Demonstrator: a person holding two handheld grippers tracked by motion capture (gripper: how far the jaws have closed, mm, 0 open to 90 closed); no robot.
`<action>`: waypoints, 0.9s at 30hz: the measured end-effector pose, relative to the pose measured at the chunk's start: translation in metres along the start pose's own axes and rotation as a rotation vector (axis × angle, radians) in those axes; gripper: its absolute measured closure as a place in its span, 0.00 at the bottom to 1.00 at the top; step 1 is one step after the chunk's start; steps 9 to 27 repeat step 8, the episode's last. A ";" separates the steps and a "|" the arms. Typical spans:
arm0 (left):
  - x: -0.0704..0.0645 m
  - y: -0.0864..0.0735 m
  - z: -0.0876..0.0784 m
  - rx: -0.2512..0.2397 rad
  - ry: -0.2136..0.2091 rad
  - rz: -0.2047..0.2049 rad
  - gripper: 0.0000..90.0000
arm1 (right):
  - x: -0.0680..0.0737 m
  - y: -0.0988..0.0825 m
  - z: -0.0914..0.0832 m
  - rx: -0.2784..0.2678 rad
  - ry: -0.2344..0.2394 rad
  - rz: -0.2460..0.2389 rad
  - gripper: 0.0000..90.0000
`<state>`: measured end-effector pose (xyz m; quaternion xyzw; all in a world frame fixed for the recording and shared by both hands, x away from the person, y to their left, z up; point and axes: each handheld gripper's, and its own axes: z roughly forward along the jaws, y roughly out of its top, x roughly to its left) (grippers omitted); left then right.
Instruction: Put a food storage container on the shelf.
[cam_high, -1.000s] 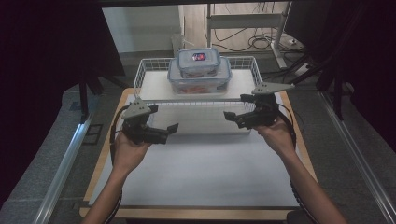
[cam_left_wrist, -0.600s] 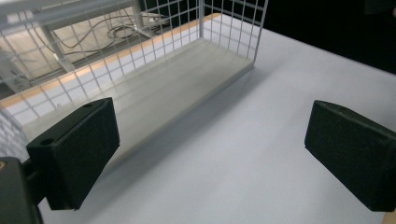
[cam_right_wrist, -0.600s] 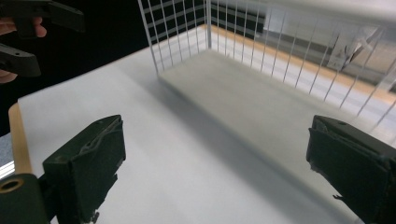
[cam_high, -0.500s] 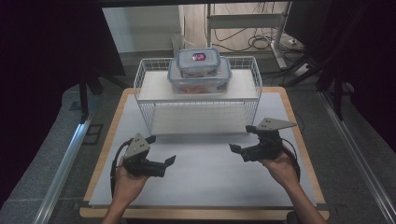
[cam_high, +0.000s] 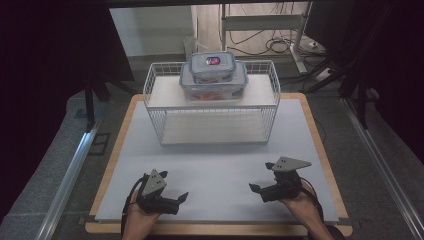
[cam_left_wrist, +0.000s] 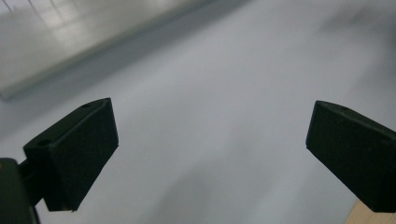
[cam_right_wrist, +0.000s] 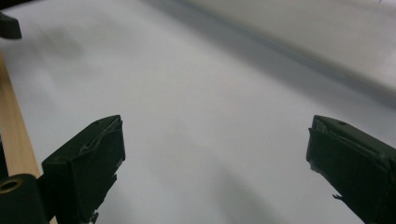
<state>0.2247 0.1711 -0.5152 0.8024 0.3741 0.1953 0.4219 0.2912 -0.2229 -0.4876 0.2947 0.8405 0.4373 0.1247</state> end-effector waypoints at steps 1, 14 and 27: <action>-0.001 -0.002 0.000 0.012 0.006 0.001 0.02 | 0.000 -0.004 0.001 0.012 -0.002 0.003 0.05; 0.003 -0.003 0.003 0.033 0.030 -0.026 0.02 | 0.000 -0.013 0.007 0.045 0.000 0.009 0.05; 0.003 -0.003 0.003 0.033 0.030 -0.026 0.02 | 0.000 -0.013 0.007 0.045 0.000 0.009 0.05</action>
